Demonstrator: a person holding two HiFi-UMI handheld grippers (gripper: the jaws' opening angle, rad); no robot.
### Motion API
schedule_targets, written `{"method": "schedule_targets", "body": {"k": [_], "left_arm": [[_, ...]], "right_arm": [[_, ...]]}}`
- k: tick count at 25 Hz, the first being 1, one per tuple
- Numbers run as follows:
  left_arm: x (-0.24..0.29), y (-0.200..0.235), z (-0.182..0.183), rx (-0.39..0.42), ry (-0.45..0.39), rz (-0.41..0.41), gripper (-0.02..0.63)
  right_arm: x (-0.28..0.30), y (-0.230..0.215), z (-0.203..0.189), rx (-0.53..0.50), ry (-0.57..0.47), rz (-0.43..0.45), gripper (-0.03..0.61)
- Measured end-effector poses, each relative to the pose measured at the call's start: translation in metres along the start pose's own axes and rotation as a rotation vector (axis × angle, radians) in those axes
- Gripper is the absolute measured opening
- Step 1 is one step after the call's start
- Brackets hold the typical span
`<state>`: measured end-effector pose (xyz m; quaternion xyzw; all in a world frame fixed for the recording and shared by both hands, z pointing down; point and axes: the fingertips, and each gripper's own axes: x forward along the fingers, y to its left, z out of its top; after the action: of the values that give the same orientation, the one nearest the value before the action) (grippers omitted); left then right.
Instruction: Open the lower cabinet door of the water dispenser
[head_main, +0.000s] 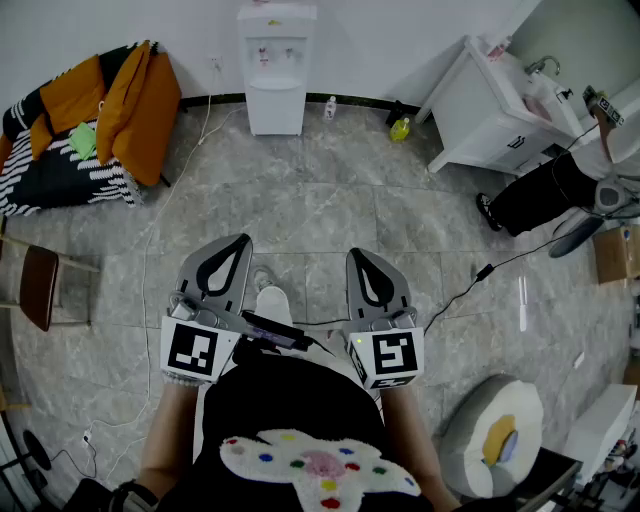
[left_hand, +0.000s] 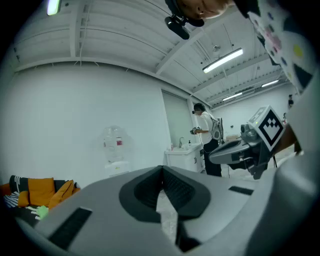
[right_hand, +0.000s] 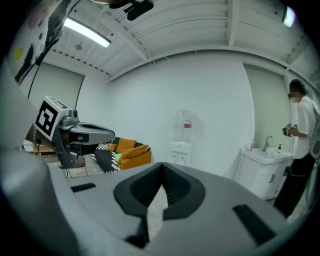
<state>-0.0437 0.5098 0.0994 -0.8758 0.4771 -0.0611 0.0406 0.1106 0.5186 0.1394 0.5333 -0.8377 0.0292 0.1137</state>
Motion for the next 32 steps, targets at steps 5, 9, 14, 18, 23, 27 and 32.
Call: {"method": "schedule_targets", "body": {"k": [5, 9, 14, 18, 23, 27, 32], "left_arm": [[-0.001, 0.003, 0.001, -0.001, 0.001, 0.003, 0.012], [0.001, 0.002, 0.001, 0.001, 0.0, 0.0, 0.012], [0.002, -0.001, 0.001, 0.004, -0.001, -0.006, 0.012], [0.005, -0.004, 0.002, 0.005, 0.0, -0.011, 0.012], [0.009, -0.01, 0.004, 0.008, 0.001, -0.02, 0.012], [0.012, -0.014, 0.006, 0.011, -0.002, -0.022, 0.012], [0.013, -0.022, 0.007, 0.019, -0.01, -0.029, 0.012]], "right_arm": [[0.003, 0.002, 0.006, -0.014, -0.024, 0.003, 0.003], [0.003, 0.001, 0.008, -0.019, -0.031, 0.005, 0.004], [0.002, 0.0, 0.004, -0.007, -0.027, 0.004, 0.003], [0.0, -0.002, 0.004, -0.003, -0.026, 0.001, 0.003], [-0.003, -0.009, 0.003, 0.008, -0.025, -0.004, 0.003], [-0.006, -0.013, 0.004, 0.007, -0.02, -0.009, 0.005], [-0.01, -0.017, -0.001, 0.036, -0.037, -0.01, 0.005]]}}
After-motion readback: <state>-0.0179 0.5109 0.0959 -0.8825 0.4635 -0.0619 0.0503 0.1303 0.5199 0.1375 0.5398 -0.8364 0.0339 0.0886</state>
